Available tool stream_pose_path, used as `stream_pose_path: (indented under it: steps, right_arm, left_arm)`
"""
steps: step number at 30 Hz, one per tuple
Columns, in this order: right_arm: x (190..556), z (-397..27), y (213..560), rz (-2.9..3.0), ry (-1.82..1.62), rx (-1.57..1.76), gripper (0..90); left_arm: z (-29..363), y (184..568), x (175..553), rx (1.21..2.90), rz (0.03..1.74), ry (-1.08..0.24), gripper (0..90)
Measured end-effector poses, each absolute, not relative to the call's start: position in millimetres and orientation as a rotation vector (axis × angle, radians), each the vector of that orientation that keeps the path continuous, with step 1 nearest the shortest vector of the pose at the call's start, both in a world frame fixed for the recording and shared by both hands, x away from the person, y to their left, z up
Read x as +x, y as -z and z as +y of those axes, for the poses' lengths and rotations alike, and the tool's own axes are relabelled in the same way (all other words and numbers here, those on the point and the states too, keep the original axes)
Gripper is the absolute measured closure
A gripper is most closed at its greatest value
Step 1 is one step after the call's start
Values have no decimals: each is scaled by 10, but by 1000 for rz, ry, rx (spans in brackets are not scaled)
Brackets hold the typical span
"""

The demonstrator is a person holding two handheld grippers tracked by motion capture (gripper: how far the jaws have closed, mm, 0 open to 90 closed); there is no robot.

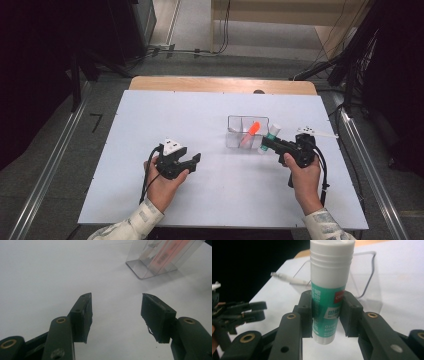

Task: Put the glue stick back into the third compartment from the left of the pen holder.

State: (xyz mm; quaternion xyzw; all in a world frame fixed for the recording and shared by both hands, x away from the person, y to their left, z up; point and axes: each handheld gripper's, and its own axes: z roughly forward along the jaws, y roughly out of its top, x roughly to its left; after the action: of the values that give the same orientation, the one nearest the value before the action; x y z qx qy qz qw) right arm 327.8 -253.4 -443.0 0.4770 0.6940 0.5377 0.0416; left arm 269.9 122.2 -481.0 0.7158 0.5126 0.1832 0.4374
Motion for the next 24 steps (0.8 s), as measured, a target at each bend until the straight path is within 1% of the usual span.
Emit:
stream_pose_path:
  steps: [6,13,18,24]
  right_arm:
    - [3375,-2594,4396,2046,-1645,1466,637]
    - [3526,-2519,4329,1959,-1642,1436,637]
    - [3625,-2460,4359,1903,-1611,1430,637]
    - [3659,-2410,4414,1893,-1567,1436,633]
  left_arm:
    - [1264,4818,2704,1772,1287,-457,427]
    - [1268,4828,2708,1770,1293,-457,427]
    - [1285,4829,2704,1770,1294,-458,427]
    - [1311,4834,2697,1766,1300,-457,427]
